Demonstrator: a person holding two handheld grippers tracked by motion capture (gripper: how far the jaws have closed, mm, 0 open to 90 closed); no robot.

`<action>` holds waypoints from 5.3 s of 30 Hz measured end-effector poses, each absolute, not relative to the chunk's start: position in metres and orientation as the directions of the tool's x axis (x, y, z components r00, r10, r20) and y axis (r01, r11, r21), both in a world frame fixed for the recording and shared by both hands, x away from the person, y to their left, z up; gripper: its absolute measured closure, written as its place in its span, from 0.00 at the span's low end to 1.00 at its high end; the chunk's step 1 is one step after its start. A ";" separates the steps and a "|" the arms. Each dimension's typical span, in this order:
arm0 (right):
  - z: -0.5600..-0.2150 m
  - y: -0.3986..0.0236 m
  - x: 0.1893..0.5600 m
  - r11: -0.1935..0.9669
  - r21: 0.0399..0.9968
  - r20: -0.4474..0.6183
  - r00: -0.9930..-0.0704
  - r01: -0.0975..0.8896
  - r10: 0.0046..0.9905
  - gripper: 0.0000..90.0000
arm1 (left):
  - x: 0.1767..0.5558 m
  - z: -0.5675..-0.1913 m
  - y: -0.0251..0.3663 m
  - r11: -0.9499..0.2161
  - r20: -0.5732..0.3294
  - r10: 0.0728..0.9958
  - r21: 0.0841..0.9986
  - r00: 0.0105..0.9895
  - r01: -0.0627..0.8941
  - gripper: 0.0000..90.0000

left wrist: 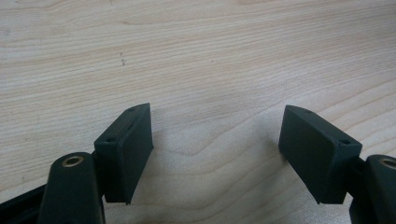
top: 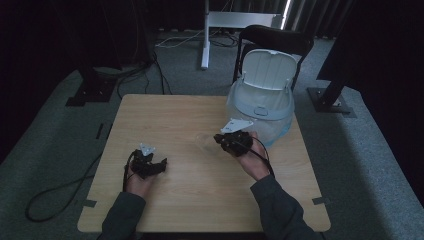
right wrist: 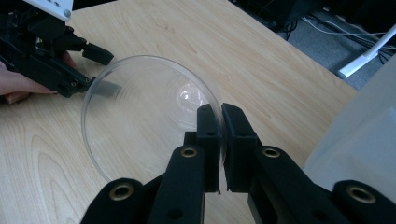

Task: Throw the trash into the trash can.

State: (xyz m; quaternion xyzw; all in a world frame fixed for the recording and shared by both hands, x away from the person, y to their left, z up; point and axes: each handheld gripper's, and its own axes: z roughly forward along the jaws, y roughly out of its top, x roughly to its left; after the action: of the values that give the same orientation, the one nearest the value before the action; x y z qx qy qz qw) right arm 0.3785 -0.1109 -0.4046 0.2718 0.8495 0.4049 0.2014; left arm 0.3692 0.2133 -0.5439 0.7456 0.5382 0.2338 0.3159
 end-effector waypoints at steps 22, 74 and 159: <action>-0.390 -0.120 0.380 0.506 0.814 -0.133 -0.755 0.287 0.642 0.96 | 0.369 -0.544 0.214 -0.224 0.012 0.950 0.723 0.313 0.654 0.29; -0.334 -0.155 0.384 0.370 0.898 -0.119 -0.681 0.236 0.723 0.96 | 0.369 -0.544 0.214 -0.225 0.011 0.950 0.722 0.313 0.655 0.29; -0.286 -0.263 0.440 0.199 0.908 -0.050 -0.378 0.368 0.924 0.89 | 0.369 -0.544 0.213 -0.223 0.010 0.950 0.723 0.312 0.654 0.29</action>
State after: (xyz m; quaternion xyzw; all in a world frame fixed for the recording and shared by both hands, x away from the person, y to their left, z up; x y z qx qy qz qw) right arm 0.4396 -0.2627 -0.2860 0.4577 0.7058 0.4369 0.3186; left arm 0.3693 0.2134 -0.5439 0.7459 0.5377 0.2343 0.3155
